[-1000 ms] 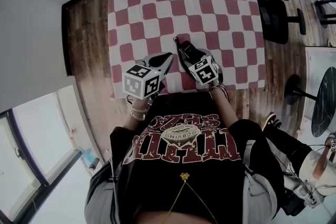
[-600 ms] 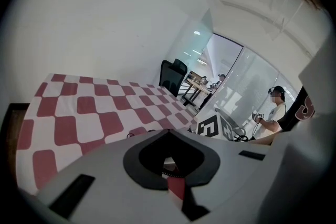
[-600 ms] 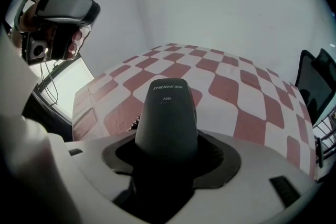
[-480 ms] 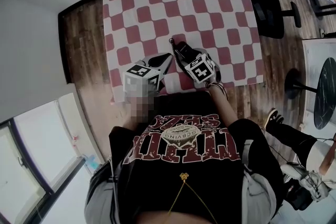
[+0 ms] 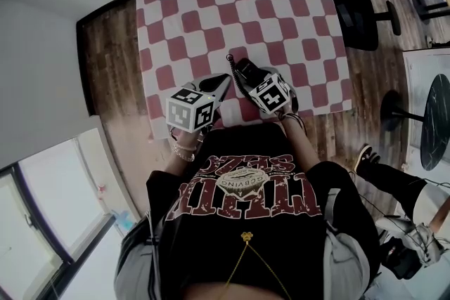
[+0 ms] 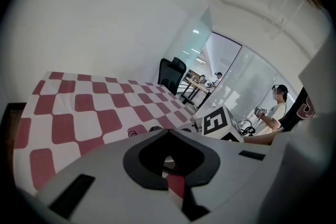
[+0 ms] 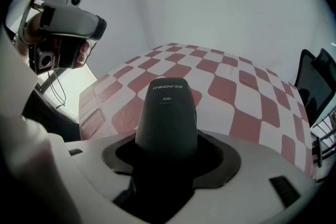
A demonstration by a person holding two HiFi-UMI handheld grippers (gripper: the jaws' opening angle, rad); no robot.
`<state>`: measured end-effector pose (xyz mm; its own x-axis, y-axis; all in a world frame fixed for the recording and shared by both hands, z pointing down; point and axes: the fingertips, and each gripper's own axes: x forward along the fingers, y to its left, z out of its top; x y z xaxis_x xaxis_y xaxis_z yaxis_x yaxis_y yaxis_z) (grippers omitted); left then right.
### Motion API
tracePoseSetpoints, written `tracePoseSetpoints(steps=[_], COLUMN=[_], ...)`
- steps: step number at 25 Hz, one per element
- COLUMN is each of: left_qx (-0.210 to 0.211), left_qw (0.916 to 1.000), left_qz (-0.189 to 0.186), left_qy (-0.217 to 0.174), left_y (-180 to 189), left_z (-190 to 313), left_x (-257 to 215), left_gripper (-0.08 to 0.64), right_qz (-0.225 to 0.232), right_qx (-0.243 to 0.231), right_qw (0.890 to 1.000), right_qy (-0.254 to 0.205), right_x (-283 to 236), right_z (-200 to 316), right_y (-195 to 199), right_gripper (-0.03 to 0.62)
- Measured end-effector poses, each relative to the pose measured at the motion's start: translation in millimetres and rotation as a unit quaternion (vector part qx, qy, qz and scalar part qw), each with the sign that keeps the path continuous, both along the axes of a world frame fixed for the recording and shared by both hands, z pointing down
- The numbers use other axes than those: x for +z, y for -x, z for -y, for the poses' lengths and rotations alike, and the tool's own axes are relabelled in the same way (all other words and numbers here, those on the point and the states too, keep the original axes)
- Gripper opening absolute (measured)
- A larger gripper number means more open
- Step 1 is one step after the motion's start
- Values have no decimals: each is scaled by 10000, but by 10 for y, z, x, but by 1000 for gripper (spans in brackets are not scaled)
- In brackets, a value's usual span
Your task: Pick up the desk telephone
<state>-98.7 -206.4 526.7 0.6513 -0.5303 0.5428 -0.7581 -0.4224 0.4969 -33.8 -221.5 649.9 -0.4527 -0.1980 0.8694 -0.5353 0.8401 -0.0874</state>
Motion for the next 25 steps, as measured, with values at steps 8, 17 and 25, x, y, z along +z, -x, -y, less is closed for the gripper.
tracePoseSetpoints(steps=[8, 17, 25], left_qx=[1, 50, 128], left_qw=[10000, 9999, 9997], left_qz=[-24, -9, 17], left_qy=[76, 142, 188], left_y=[14, 10, -35], left_z=[-15, -12, 5], left_x=[44, 120, 153], left_gripper=[8, 8, 8], right_qz=[12, 159, 227], right_qx=[-32, 16, -42], right_qw=[10000, 9999, 9997], right_qy=[25, 60, -14], right_x=[-195, -418, -735], right_z=[-3, -8, 27], right_y=[27, 50, 61], right_gripper=[279, 279, 279])
